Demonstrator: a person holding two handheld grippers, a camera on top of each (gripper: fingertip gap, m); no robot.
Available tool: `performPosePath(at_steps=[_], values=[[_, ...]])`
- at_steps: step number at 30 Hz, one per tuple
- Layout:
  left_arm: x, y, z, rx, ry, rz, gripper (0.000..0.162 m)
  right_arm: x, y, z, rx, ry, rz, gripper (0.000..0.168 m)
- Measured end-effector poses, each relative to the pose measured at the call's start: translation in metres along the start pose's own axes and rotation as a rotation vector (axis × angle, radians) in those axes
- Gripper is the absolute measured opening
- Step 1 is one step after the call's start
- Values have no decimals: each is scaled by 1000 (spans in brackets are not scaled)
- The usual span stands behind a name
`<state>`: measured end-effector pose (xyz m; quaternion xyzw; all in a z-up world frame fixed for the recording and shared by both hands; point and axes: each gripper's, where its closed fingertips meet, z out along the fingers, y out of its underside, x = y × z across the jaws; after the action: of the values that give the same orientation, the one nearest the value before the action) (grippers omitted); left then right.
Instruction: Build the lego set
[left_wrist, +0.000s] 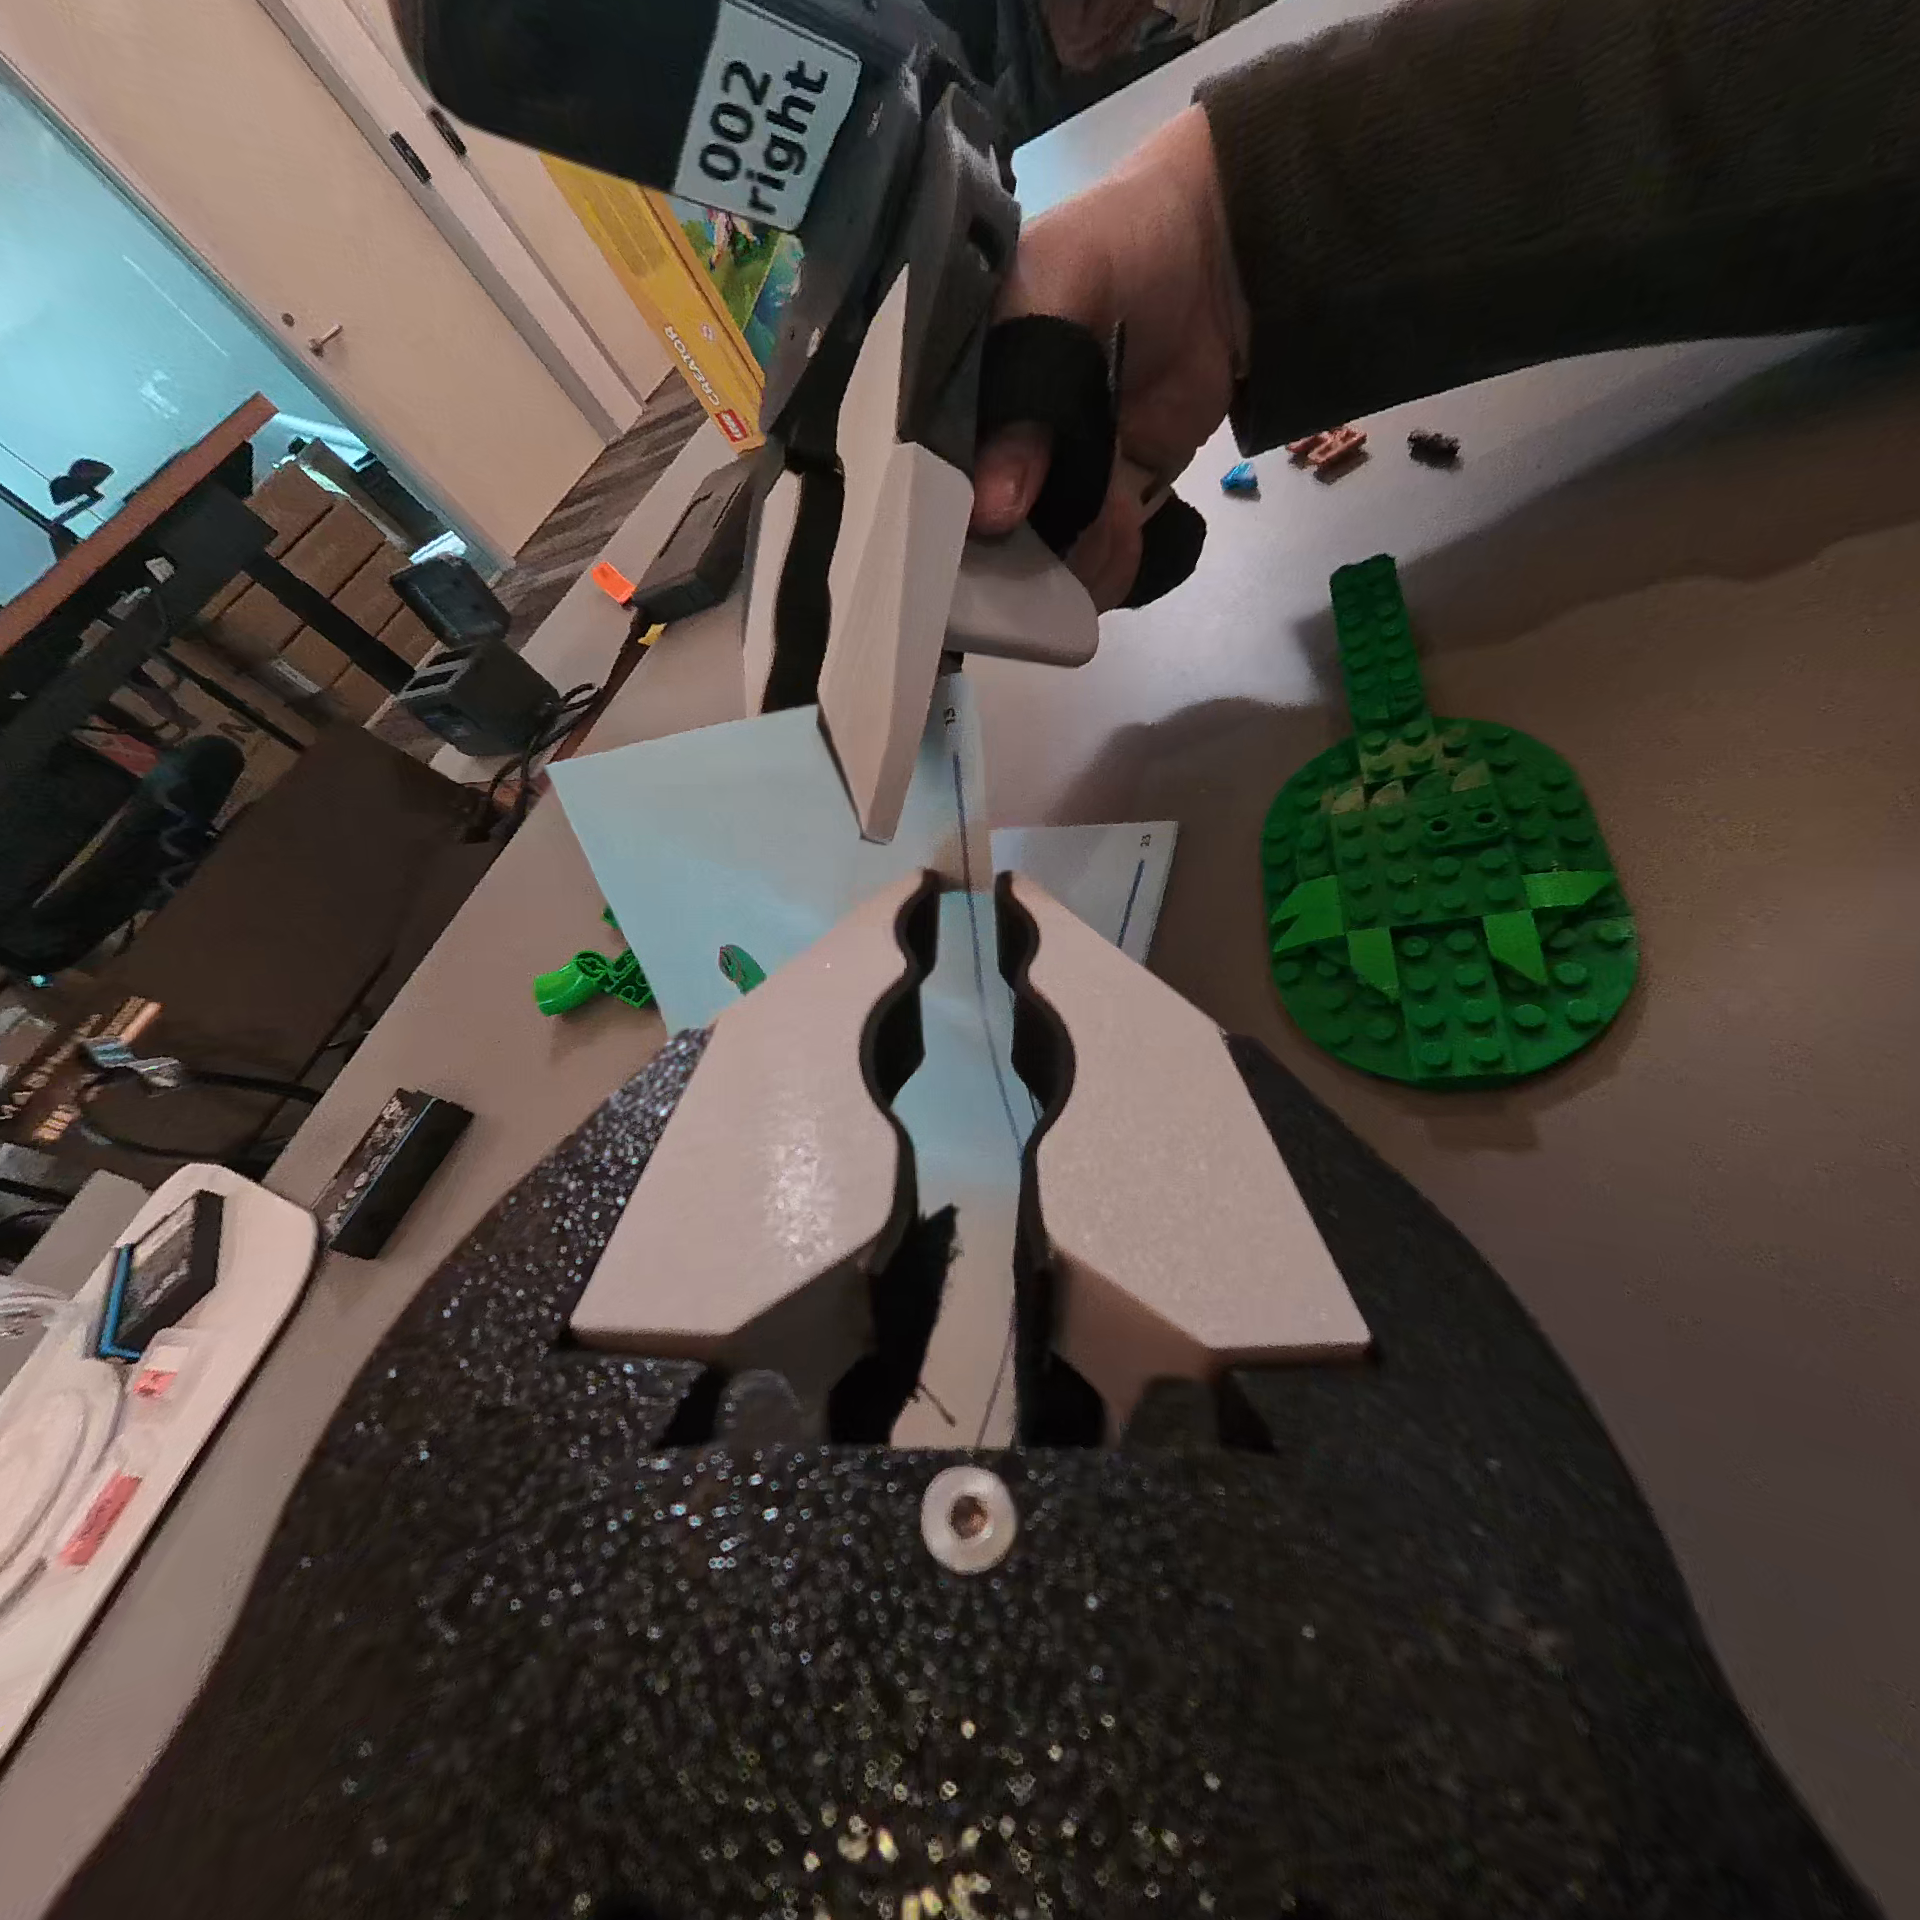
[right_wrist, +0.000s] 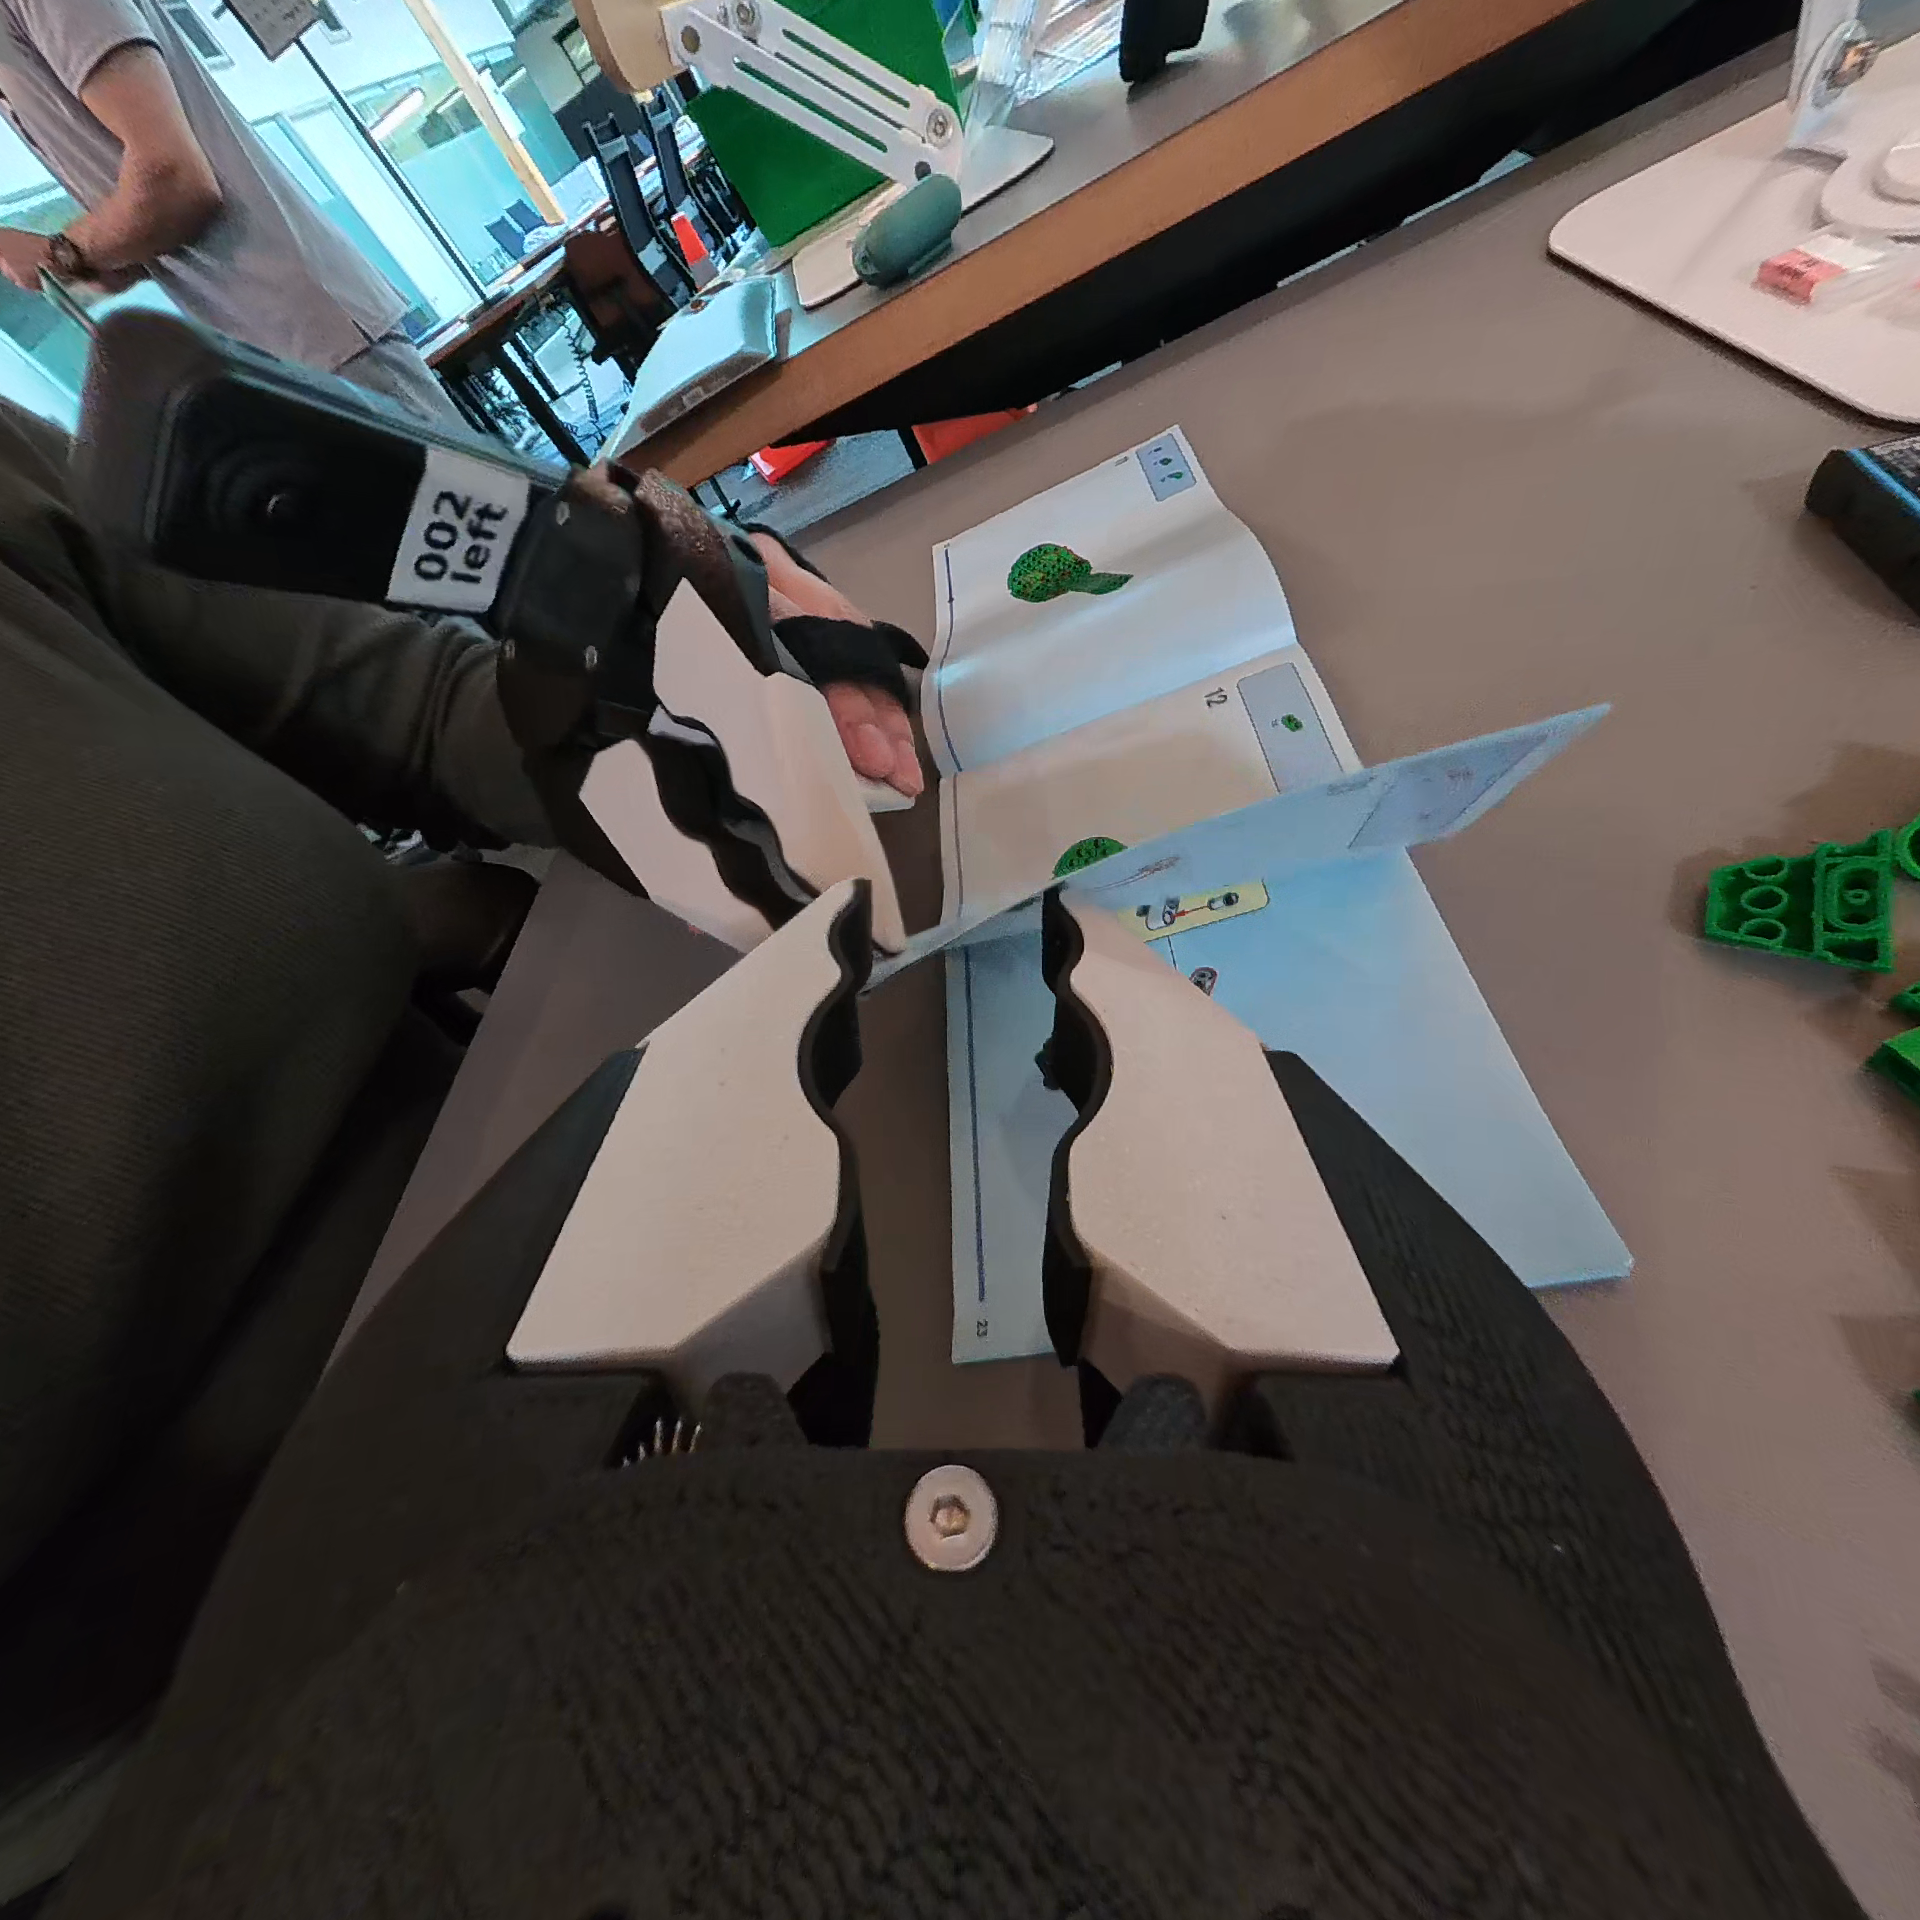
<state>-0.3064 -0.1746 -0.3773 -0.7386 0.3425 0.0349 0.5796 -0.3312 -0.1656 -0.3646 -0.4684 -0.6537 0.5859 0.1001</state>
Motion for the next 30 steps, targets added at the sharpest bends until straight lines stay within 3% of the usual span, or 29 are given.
performPosePath(at_steps=[5,14,23,30], values=[[-1,-2,-1,28,37,-85,0,-1,1,-4,8,-18,11,31],[-2,-22,-14,240,268,-498,0,-20,-10,-21,129,-197,42,31],[7,-26,-17,278,350,-502,0,-37,-3,-31,144,-320,9,35],[1,-20,-15,258,295,-452,0,-27,-1,-30,163,-304,44,38]])
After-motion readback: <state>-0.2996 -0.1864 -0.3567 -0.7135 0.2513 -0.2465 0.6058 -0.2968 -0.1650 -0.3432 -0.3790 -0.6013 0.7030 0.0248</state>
